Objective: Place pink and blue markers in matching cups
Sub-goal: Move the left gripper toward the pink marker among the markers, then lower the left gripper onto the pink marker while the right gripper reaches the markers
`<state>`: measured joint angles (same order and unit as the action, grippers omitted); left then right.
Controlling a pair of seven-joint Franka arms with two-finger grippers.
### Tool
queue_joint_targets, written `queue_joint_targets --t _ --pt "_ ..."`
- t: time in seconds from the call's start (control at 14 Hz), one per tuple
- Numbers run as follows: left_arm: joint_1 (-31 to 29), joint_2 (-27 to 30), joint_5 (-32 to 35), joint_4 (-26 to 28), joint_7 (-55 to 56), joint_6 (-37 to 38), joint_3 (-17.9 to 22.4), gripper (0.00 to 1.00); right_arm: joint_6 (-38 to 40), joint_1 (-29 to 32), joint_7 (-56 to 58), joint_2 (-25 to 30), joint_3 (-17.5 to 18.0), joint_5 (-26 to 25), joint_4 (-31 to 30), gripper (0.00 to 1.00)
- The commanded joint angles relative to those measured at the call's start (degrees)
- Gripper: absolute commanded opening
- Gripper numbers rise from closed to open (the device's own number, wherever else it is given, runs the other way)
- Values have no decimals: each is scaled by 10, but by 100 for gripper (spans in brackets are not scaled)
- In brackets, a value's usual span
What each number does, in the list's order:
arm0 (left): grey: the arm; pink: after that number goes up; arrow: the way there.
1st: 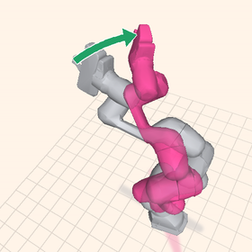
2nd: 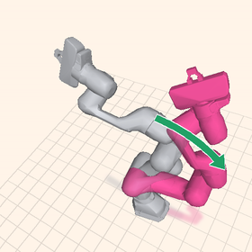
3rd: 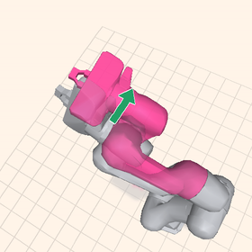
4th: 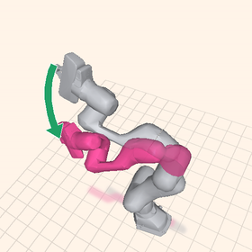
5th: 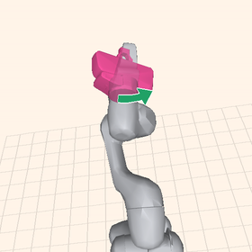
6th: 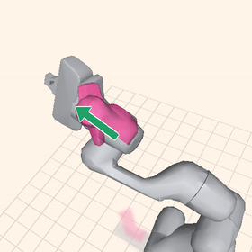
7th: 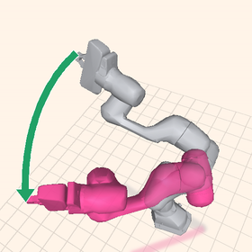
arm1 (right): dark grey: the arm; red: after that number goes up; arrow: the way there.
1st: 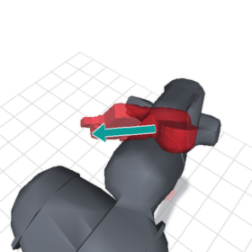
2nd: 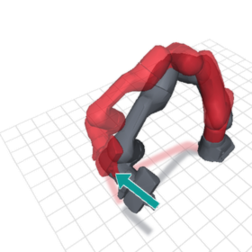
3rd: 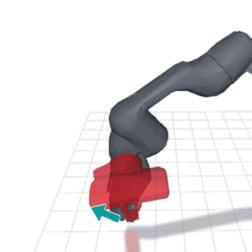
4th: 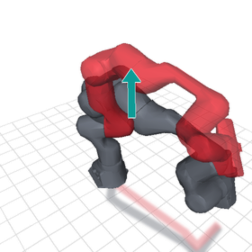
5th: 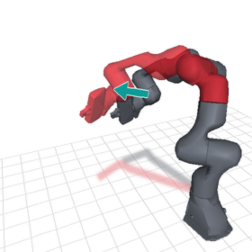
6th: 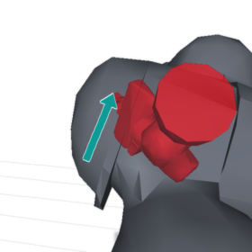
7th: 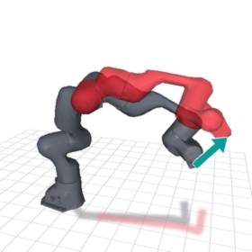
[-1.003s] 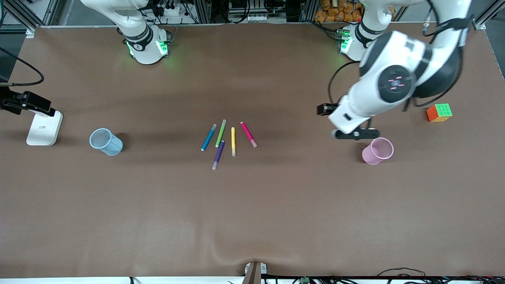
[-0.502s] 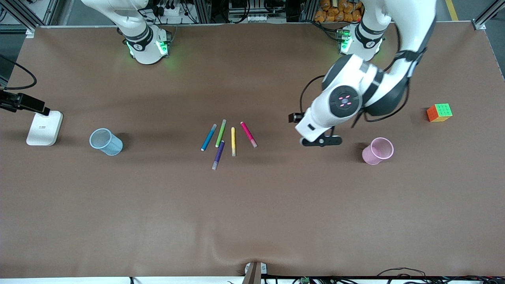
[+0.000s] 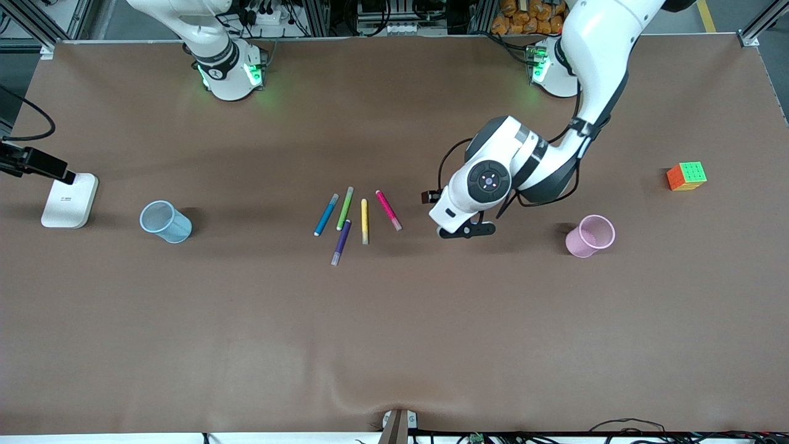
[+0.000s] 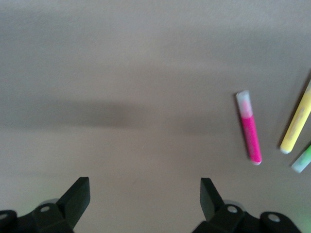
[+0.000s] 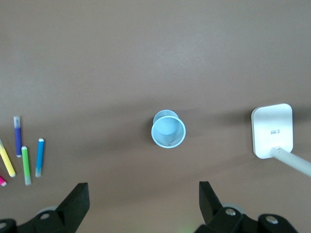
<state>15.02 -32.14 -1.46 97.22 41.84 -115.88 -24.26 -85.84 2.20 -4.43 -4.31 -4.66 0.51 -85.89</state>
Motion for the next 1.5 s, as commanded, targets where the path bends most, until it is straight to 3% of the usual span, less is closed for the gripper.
queue_joint_targets --t 0.0,0.64,1.0,1.22,1.43 --pt "19 -20 9 -16 21 -33 3 100 5 -8 -27 -8 1 2 16 100" --pt "95 -91 28 -89 193 -62 26 100 -3 -45 -19 -61 2 5 17 100" --pt "111 -101 24 -89 201 -85 41 100 -17 -55 -26 -110 2 98 16 100" --pt "117 -113 22 -89 204 -96 41 100 -33 -77 -26 -127 1 95 13 100" --pt "129 -129 23 -90 204 -113 41 92 -55 -97 -32 -146 1 94 9 100"
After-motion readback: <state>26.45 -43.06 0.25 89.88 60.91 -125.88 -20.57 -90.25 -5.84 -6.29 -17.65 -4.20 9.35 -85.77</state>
